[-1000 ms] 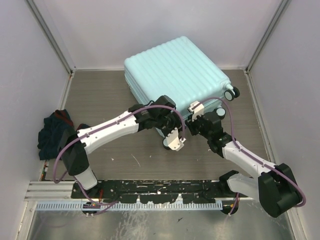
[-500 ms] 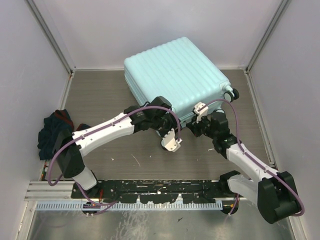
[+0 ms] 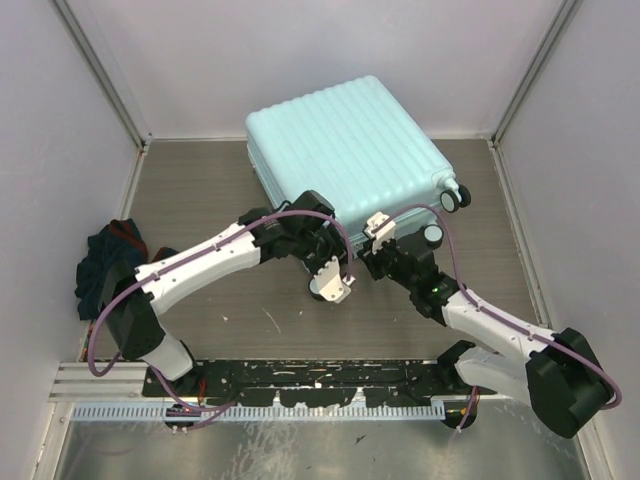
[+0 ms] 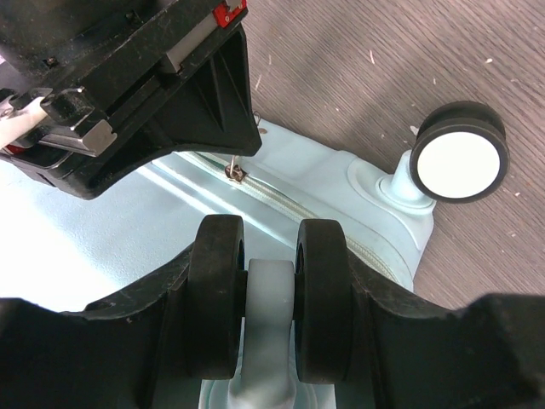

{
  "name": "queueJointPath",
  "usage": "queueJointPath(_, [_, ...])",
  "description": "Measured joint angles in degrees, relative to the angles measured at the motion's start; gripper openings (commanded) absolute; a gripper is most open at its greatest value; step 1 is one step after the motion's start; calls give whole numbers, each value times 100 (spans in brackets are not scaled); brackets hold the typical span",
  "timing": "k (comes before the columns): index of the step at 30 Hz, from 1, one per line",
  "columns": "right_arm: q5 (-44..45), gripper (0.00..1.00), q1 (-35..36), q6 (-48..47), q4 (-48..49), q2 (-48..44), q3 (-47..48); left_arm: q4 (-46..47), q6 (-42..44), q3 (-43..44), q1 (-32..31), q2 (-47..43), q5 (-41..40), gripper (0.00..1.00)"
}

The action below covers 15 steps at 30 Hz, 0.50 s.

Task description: Pack the luggage

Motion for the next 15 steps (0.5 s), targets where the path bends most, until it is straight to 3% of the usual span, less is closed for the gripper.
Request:
queueJointPath(10, [251,1,195,356,-4,-44,-20,-168,26,0,13,-52,-101,0])
queueJointPath(15, [-234,1,-168,778,26,-238,-179,-136,-50,-13,13,-90,-61,0])
